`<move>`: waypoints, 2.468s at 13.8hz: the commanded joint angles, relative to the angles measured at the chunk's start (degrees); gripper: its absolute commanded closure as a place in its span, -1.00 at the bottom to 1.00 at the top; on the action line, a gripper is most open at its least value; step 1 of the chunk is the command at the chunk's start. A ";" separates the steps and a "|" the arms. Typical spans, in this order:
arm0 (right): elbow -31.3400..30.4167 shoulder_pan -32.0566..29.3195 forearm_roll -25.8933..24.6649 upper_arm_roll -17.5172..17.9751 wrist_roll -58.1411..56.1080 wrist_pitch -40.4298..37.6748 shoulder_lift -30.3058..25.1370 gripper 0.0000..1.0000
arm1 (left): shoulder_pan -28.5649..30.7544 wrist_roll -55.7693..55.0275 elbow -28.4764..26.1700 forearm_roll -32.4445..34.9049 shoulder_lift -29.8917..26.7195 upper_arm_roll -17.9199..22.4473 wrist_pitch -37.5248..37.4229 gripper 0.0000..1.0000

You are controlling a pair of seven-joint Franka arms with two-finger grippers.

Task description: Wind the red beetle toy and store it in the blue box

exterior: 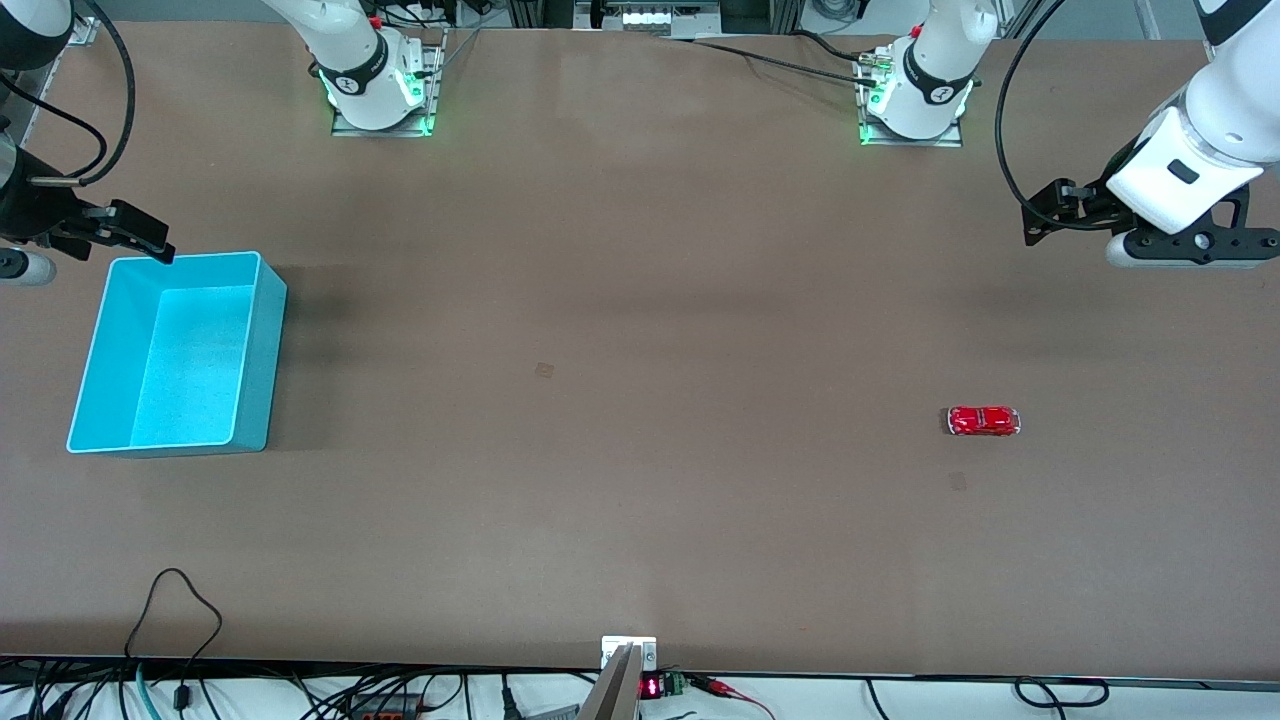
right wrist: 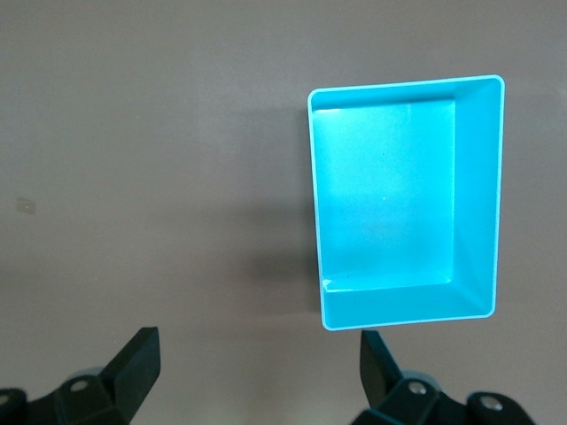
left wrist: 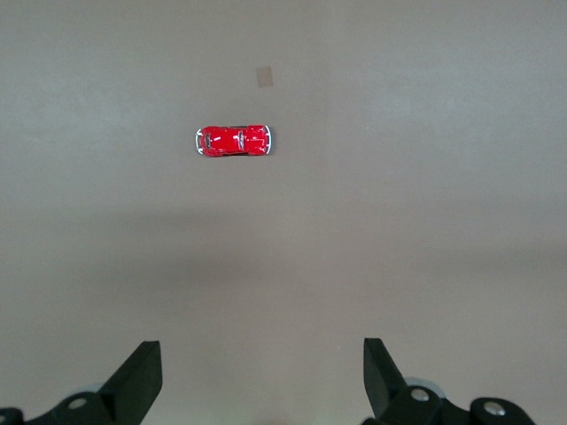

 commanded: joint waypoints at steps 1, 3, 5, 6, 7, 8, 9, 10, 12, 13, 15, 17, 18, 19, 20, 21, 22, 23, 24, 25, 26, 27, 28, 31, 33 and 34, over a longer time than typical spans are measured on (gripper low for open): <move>0.84 -0.02 -0.63 0.11 -0.62 -0.15 0.32 -1.00 | -0.43 0.84 1.56 -0.86 0.85 0.28 -1.00 -1.00; 0.92 0.15 -0.54 0.11 -0.80 -0.33 0.23 -1.00 | -0.16 1.02 1.56 -0.95 0.85 0.37 -0.91 -1.00; 0.92 0.15 -0.37 0.20 -0.80 -0.42 0.14 -1.00 | -0.08 1.02 1.65 -0.95 1.03 0.37 -0.91 -1.00; 0.92 0.15 -0.19 0.20 -0.80 -0.33 0.06 -1.00 | -0.08 0.93 1.65 -0.95 1.11 0.37 -0.91 -1.00; 0.92 -0.02 -0.10 0.11 -0.80 -0.42 0.06 -1.00 | -0.16 0.76 1.65 -0.95 1.11 0.37 -1.00 -1.00; 0.92 -0.02 0.07 0.11 -0.80 -0.42 0.06 -1.00 | -0.25 0.75 1.65 -1.21 1.11 0.37 -1.52 -1.00; 0.92 -0.02 0.16 0.11 -0.80 -0.50 0.06 -1.00 | -0.16 0.84 1.74 -1.56 1.20 0.28 -2.57 -1.00; 0.92 -0.02 0.25 0.11 -0.80 -0.51 -0.03 -1.00 | -0.25 0.93 1.65 -1.65 1.72 0.28 -3.71 -1.00; 0.92 -0.02 0.69 0.11 -0.62 -0.42 -0.12 -1.00 | -0.51 1.02 1.74 -1.74 2.87 0.28 -6.96 -1.00; 0.92 -0.02 0.69 0.11 -0.53 -0.42 -0.12 -1.00 | -0.51 0.93 1.65 -1.74 3.48 0.28 -8.10 -1.00; 0.92 -0.02 0.78 0.11 -0.62 -0.86 -0.21 -1.00 | -0.43 3.98 1.65 -1.65 4.19 0.28 -12.23 -1.00; 0.92 -0.02 0.69 0.11 -0.80 -0.94 -0.21 -1.00 | 0.01 11.09 0.69 -1.39 4.98 0.37 -13.04 -1.00; 0.92 0.06 0.69 0.20 -0.80 -1.03 -0.21 -1.00 | 0.36 14.69 0.51 -1.13 6.37 0.37 -12.78 -1.00; 0.92 0.06 0.69 0.20 -0.80 -1.03 -0.30 -1.00 | 0.97 18.64 0.68 -0.87 8.13 0.45 -11.82 -1.00; 0.92 0.06 0.69 0.20 -0.80 -1.03 -0.21 -1.00 | 1.94 22.08 0.51 -0.86 9.19 0.45 -9.54 -1.00; 0.92 0.06 0.69 0.20 -0.80 -1.03 -0.21 -1.00 | 2.90 26.72 0.33 -0.69 10.68 0.45 -6.74 -1.00; 0.92 0.06 0.69 0.20 -0.80 -1.03 -0.30 -1.00 | 3.44 33.12 -0.37 -0.60 12.35 0.54 -3.49 -1.00; 0.92 0.06 0.69 0.20 -0.80 -0.95 -0.21 -1.00 | 4.92 39.97 -0.98 -0.51 13.76 0.54 0.11 -1.00; 0.92 0.06 0.69 0.20 -0.80 -0.95 -0.21 -1.00 | 6.33 45.87 -2.73 -0.51 15.08 0.54 4.41 -1.00; 0.92 0.06 0.69 0.20 -0.80 -0.95 -0.30 -1.00 | 7.04 51.50 -4.66 -0.51 16.05 0.54 9.06 -1.00; 0.92 0.06 0.69 0.20 -0.80 -0.95 -0.30 -1.00 | 7.74 57.56 -6.51 -0.42 17.10 0.54 14.51 -1.00; 0.92 0.06 0.69 0.20 -0.80 -0.77 -0.30 -1.00 | 7.75 63.36 -7.57 0.19 18.85 0.54 19.08 -1.00; 0.92 0.06 0.69 0.20 -0.80 -0.86 -0.30 -1.00 | 7.66 67.60 -8.10 1.67 20.52 0.54 22.96 -1.00; 0.92 -0.02 0.69 0.11 -0.80 -0.77 -0.21 -1.00 | 7.22 78.14 -8.72 4.94 24.92 0.45 32.81 -1.00; 0.92 0.06 0.69 0.20 -0.80 -0.94 -0.30 -1.00 | 7.74 84.75 -9.77 4.94 27.91 0.45 39.40 -1.00; 0.92 0.15 0.69 0.20 -0.80 -1.03 -0.38 -1.00 | 8.01 85.73 -11.69 4.94 28.36 0.45 42.39 -1.00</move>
